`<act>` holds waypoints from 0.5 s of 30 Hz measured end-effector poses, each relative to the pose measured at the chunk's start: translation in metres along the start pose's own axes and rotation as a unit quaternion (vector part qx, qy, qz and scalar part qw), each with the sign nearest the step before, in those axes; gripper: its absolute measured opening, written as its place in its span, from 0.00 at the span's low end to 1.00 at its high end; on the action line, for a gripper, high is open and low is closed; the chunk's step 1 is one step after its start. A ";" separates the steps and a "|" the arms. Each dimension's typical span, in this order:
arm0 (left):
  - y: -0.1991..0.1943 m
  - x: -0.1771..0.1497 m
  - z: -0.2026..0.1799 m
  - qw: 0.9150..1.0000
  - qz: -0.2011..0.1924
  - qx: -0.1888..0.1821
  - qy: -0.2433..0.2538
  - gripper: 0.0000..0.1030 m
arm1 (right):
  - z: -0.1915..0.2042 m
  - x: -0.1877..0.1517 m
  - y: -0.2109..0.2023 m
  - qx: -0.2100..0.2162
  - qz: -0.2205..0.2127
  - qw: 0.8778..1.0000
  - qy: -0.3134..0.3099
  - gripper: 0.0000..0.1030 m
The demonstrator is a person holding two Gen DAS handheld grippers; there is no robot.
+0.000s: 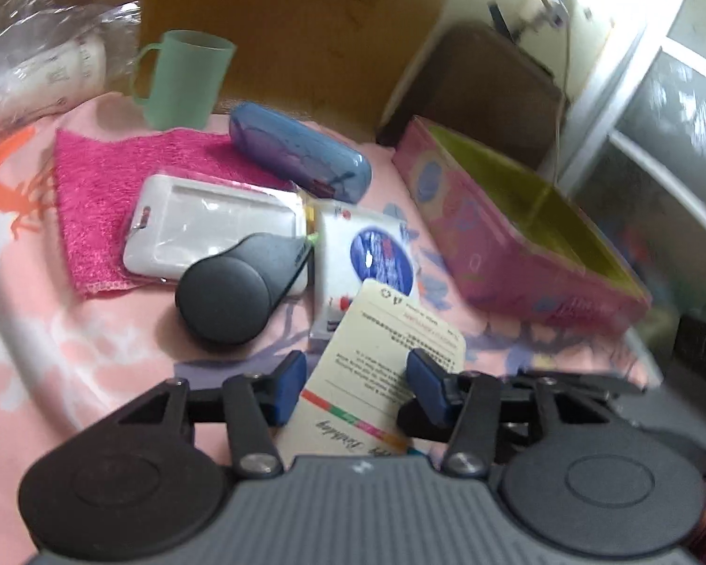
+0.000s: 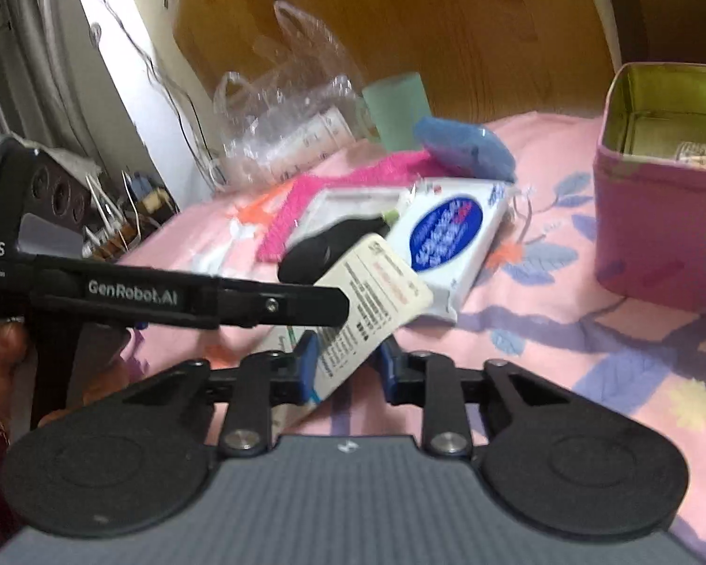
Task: Organize soft objects
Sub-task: 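Carry the card over the pink tin and open the right gripper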
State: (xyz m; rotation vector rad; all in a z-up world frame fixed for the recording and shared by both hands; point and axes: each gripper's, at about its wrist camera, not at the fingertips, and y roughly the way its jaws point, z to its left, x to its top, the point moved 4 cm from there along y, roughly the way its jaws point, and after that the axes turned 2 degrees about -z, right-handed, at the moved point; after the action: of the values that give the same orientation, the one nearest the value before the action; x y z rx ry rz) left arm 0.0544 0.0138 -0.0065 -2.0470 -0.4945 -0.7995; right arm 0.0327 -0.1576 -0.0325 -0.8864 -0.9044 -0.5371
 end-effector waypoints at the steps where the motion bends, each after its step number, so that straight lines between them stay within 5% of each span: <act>1: -0.004 0.005 -0.004 1.000 -0.006 -0.008 -0.003 0.47 | -0.005 0.004 -0.005 -0.002 -0.012 1.000 -0.003 0.26; 6: 0.001 0.042 -0.055 0.997 -0.046 -0.037 0.047 0.47 | -0.021 0.035 -0.043 -0.055 -0.105 0.992 -0.032 0.26; 15: 0.080 0.098 -0.176 0.985 -0.070 -0.097 0.126 0.48 | -0.102 0.075 -0.109 -0.184 -0.216 0.959 -0.008 0.26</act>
State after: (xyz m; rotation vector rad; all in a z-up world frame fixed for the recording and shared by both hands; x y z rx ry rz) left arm 0.1102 -0.1716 0.0899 -2.0646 -0.4344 -1.2159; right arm 0.0386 -0.3052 0.0455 -1.0320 -1.0384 -1.1048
